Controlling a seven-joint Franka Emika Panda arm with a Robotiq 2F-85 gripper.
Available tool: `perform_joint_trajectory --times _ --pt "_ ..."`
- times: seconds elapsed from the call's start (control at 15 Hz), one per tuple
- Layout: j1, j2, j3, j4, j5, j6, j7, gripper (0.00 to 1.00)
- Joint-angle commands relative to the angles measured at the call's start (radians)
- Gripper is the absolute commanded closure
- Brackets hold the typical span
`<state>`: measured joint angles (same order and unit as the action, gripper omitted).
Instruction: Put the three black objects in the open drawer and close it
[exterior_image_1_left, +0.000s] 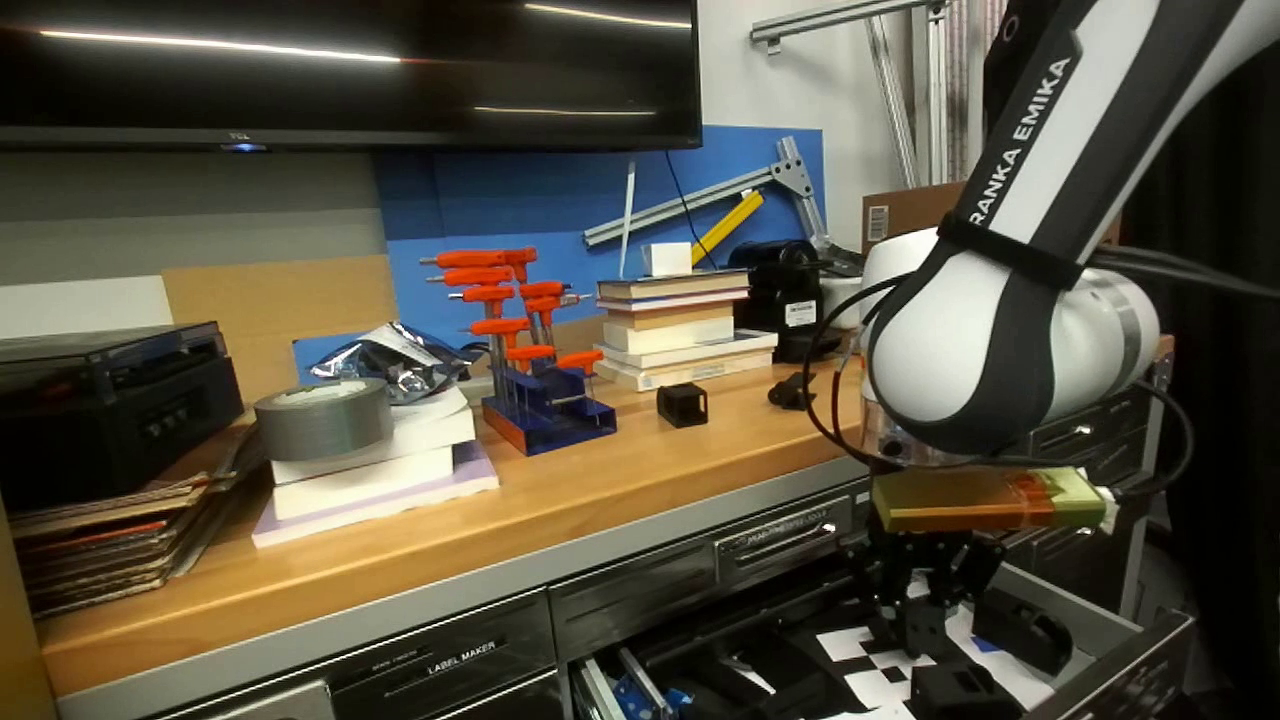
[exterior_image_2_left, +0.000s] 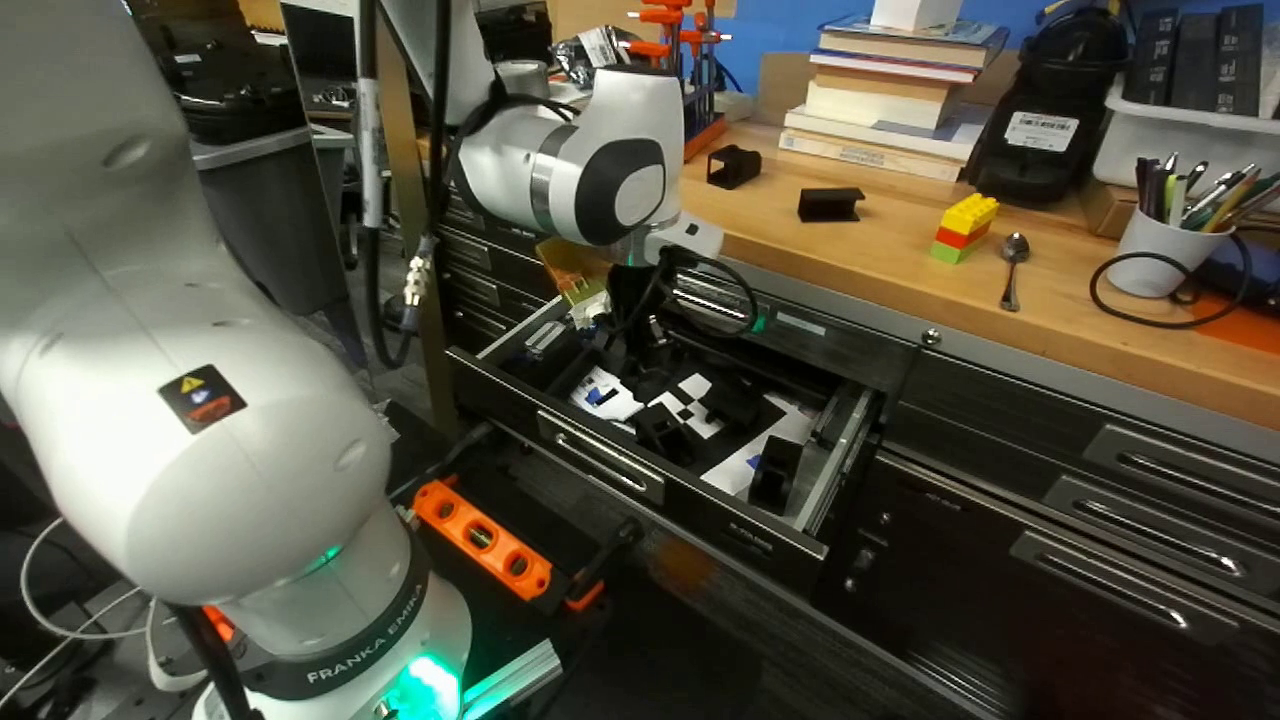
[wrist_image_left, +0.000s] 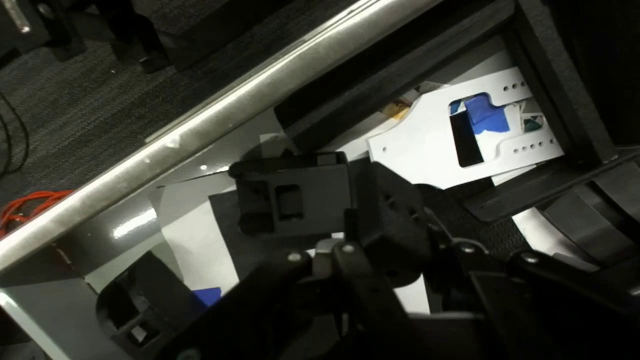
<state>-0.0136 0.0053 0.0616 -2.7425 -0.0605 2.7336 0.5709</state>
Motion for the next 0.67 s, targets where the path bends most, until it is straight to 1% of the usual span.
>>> perform_joint_trajectory --times 0.0,0.33,0.6 --pt "0.034 0.076 -0.009 0.048 -0.004 0.053 0.024 0.79" --pt "0.061 0.169 -0.034 0.109 0.008 0.076 -0.014 0.79" --pt "0.070 0.239 -0.053 0.160 0.029 0.089 -0.051 0.79"
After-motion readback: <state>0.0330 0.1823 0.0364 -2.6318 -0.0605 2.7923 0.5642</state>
